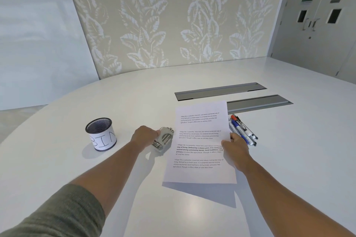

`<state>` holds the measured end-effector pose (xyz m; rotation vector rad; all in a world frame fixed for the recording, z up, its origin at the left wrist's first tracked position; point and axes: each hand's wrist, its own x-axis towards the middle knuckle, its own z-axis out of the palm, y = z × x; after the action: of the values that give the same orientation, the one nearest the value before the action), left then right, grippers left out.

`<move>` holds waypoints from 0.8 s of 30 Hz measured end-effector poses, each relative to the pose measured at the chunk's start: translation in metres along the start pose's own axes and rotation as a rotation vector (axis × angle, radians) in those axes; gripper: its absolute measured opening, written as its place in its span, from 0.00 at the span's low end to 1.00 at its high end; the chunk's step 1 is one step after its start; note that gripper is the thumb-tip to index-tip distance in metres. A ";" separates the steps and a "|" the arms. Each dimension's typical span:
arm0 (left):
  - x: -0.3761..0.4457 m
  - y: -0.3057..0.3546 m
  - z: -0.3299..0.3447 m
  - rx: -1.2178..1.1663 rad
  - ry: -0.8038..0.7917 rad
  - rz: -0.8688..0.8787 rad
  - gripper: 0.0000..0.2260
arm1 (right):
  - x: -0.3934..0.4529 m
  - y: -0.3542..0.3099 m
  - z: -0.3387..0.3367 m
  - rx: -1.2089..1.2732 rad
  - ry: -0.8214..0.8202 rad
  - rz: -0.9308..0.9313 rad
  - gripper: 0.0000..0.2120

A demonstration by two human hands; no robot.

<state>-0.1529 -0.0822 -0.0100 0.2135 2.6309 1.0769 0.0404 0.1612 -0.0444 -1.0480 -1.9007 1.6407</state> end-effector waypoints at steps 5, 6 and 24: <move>-0.010 -0.002 -0.008 -0.072 0.012 0.000 0.15 | -0.005 -0.005 0.008 -0.017 -0.001 -0.019 0.10; -0.012 -0.001 -0.008 -0.085 0.015 -0.007 0.15 | -0.006 -0.006 0.010 -0.027 0.002 -0.031 0.10; -0.035 -0.014 -0.021 -0.227 0.019 -0.095 0.09 | -0.030 -0.013 0.034 -0.016 -0.137 -0.017 0.08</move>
<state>-0.1272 -0.1144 0.0016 0.0292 2.4799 1.3363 0.0310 0.1163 -0.0345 -0.9448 -2.0062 1.7304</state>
